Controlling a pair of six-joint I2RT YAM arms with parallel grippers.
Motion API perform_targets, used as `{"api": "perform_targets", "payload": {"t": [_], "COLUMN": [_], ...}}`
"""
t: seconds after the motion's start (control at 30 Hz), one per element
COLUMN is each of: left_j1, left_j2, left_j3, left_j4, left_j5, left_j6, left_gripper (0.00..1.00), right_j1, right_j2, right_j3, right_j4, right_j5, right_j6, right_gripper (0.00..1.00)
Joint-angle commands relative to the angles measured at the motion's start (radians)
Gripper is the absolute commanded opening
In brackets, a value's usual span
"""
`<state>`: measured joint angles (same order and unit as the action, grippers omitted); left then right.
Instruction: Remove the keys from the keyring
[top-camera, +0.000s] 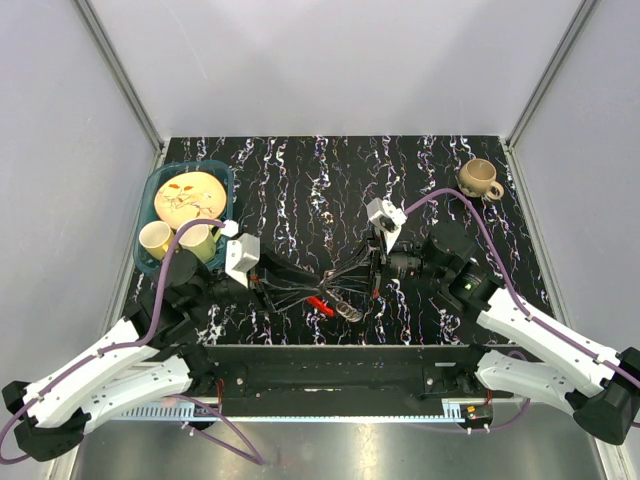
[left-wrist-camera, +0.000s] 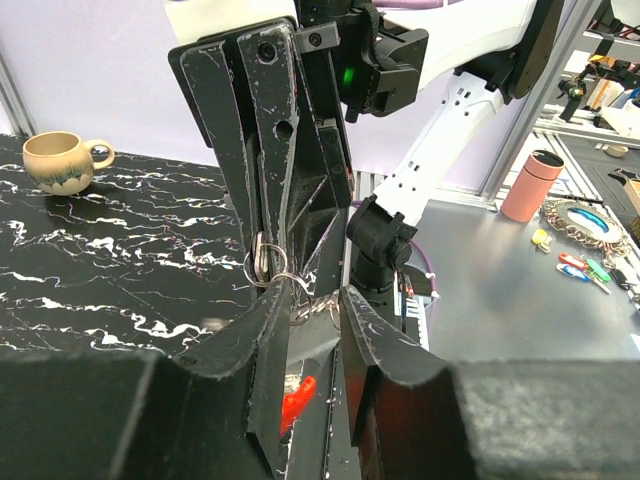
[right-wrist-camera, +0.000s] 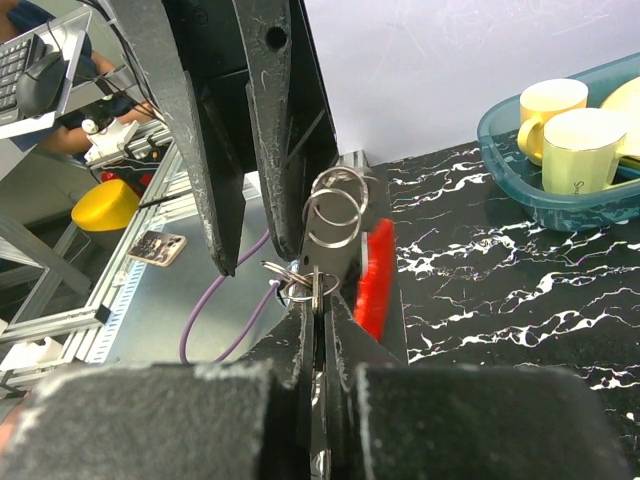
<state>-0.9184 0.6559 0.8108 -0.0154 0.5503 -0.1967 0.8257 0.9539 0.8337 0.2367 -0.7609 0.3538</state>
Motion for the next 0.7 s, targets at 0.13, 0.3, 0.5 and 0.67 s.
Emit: {"api": "perform_targets", "payload": {"t": [0.13,0.3,0.5,0.67], "left_j1": [-0.005,-0.005,-0.005,-0.005], "left_j2": [-0.010,-0.010,-0.003,0.008], "left_j3": [-0.002,-0.018,-0.027,-0.027], "left_j4": [0.055,0.051,0.045,0.045], "left_j5": [0.005,-0.016,-0.035,-0.050], "left_j6": [-0.004,0.003,0.014,0.023], "left_gripper": [0.29,0.33,0.34,0.34], "right_j1": [0.000,0.000,0.000,0.000], "right_j2": [-0.007,-0.012,-0.017,-0.015], "right_j3": [0.019,0.016,0.015,0.008], "right_j4": [0.084,0.093,0.098,0.104], "right_j5": [-0.003,-0.003,-0.003,-0.008], "right_j6": [0.025,0.033,0.037,0.040], "right_gripper": [0.00,0.00,0.00,0.00]}}
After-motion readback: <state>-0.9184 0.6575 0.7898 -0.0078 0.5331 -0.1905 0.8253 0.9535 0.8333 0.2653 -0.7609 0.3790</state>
